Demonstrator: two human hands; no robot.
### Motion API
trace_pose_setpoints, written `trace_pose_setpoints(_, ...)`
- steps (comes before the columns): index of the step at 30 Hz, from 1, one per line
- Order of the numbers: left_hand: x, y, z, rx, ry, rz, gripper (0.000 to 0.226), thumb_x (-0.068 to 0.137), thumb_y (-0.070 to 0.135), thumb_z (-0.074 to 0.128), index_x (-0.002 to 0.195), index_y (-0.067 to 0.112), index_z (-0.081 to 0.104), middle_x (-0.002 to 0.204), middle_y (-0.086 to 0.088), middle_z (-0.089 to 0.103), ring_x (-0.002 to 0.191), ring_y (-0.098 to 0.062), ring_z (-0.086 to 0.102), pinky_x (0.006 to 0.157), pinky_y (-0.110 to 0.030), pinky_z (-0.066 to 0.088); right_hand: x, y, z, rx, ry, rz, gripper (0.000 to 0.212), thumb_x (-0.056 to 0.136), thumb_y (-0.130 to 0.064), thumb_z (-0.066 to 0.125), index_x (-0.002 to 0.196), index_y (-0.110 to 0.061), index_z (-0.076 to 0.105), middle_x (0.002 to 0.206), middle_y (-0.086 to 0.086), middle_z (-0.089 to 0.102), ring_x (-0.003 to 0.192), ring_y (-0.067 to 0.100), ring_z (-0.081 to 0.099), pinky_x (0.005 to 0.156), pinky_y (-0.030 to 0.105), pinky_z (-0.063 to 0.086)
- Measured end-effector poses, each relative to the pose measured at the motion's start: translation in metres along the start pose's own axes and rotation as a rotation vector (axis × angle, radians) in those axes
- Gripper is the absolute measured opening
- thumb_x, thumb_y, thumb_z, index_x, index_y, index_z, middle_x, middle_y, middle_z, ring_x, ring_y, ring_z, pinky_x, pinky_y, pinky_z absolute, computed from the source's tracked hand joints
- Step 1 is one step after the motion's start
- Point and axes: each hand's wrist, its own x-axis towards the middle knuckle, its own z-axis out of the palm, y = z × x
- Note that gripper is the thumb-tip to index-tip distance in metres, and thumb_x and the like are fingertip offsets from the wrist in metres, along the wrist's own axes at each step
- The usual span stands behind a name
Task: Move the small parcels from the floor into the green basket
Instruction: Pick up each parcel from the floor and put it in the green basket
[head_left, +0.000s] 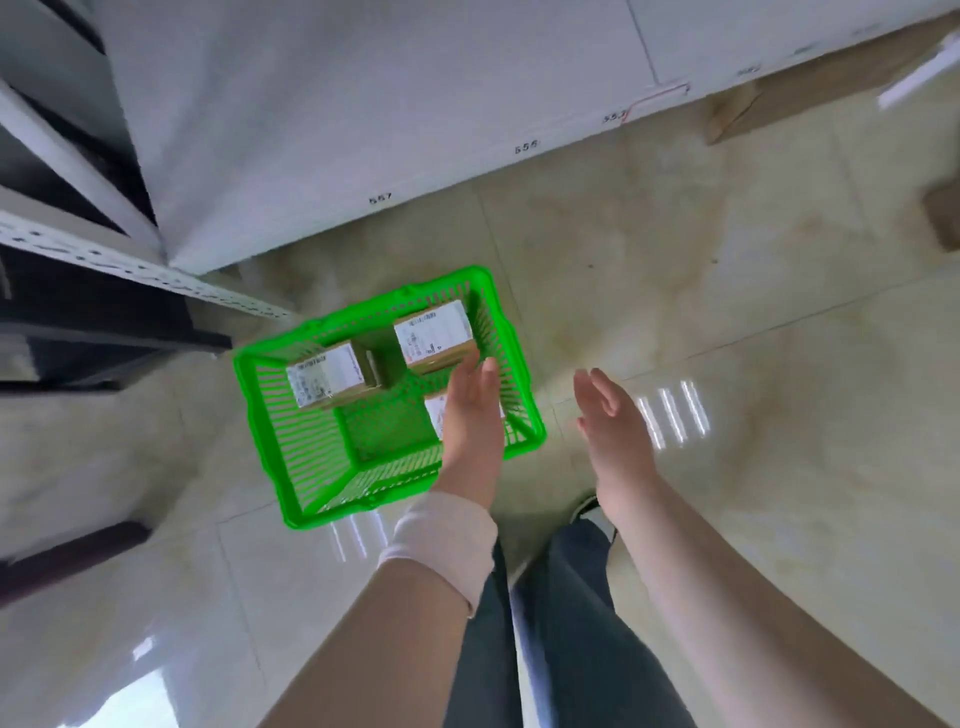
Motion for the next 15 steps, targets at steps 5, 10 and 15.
trace_pose_setpoints(5,-0.071,0.058,0.077,0.071,-0.159,0.073,0.045,0.098,0.031,0.035,0.142,0.018,0.033,0.147,-0.006,0.04,0.136,-0.025,0.038,0.109,-0.038,0.032,-0.028,-0.047,-0.09,0.202,0.064,-0.033,0.052,0.092,-0.036,0.052,0.14,-0.017,0.043,0.144,0.0,0.045,0.131,0.013,0.045,0.114,0.034,0.032)
trace_pose_setpoints(10,-0.139,0.106,0.205,0.076,-0.191,0.104,0.038,0.097,0.026,0.042,0.133,0.016,0.044,0.132,-0.015,0.055,0.107,-0.016,0.052,0.095,-0.028,0.038,-0.024,-0.085,-0.225,0.371,0.108,-0.051,0.049,0.091,-0.032,0.054,0.137,-0.017,0.046,0.141,0.001,0.05,0.13,0.012,0.046,0.114,0.036,0.032)
trace_pose_setpoints(15,-0.187,0.127,0.35,0.063,-0.319,0.102,0.039,0.095,0.031,0.044,0.132,0.02,0.046,0.138,-0.009,0.051,0.127,-0.022,0.048,0.112,-0.041,0.034,0.0,-0.107,-0.374,0.415,0.172,-0.094,0.049,0.092,-0.034,0.054,0.137,-0.017,0.044,0.14,0.0,0.05,0.129,0.013,0.047,0.113,0.036,0.033)
